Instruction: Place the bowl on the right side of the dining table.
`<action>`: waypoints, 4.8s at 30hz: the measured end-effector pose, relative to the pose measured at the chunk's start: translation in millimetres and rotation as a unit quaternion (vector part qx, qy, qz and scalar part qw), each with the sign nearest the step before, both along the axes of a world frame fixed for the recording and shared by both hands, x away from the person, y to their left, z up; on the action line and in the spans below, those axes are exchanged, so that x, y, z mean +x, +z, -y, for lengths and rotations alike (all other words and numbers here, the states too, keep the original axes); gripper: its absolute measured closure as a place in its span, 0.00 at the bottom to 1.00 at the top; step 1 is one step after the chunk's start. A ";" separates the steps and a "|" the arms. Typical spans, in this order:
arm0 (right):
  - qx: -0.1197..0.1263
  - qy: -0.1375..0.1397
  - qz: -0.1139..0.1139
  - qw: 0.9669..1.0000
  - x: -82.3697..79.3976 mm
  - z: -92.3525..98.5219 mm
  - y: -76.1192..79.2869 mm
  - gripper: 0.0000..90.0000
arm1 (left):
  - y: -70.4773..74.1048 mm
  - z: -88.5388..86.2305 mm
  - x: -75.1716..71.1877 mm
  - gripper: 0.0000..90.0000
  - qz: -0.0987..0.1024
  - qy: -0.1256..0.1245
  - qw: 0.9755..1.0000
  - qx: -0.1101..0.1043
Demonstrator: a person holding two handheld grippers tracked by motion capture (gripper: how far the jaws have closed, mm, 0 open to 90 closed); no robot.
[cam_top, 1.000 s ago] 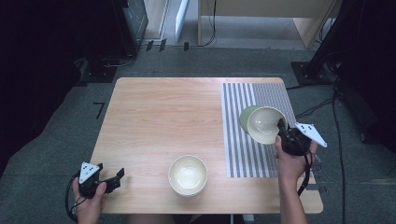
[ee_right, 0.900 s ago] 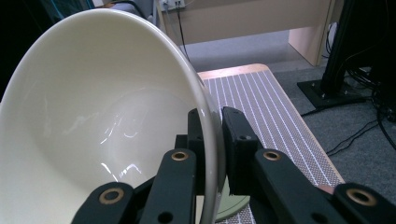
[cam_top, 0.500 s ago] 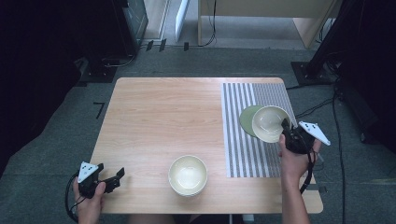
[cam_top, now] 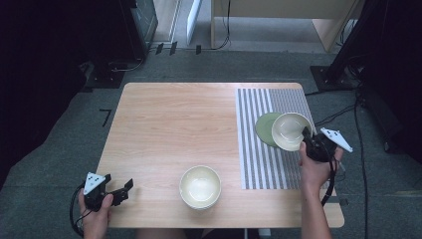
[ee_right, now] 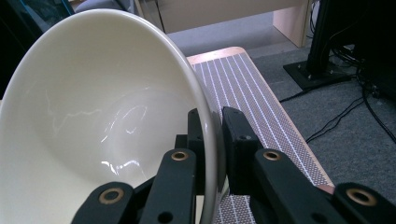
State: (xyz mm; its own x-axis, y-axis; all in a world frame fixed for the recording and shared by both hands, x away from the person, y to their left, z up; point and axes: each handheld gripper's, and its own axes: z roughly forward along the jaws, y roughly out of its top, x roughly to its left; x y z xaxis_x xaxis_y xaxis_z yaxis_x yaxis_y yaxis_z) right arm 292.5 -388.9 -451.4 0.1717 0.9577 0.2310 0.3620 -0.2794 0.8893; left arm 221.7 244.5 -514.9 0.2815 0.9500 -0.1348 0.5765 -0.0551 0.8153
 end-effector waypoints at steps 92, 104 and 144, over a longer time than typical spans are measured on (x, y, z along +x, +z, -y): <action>0.170 0.002 -0.267 0.949 122.2 19.0 -29.5 0.92 | -0.4 1.1 2.4 0.11 -0.008 -0.007 1.000 -0.001; 0.173 -0.006 -0.269 0.947 122.2 21.8 -26.7 0.92 | -0.5 1.5 3.0 0.11 -0.008 -0.007 1.000 -0.001; 0.053 0.071 -0.050 0.995 52.9 -0.8 -14.4 0.00 | -0.5 1.1 2.5 0.11 -0.009 -0.005 1.000 -0.001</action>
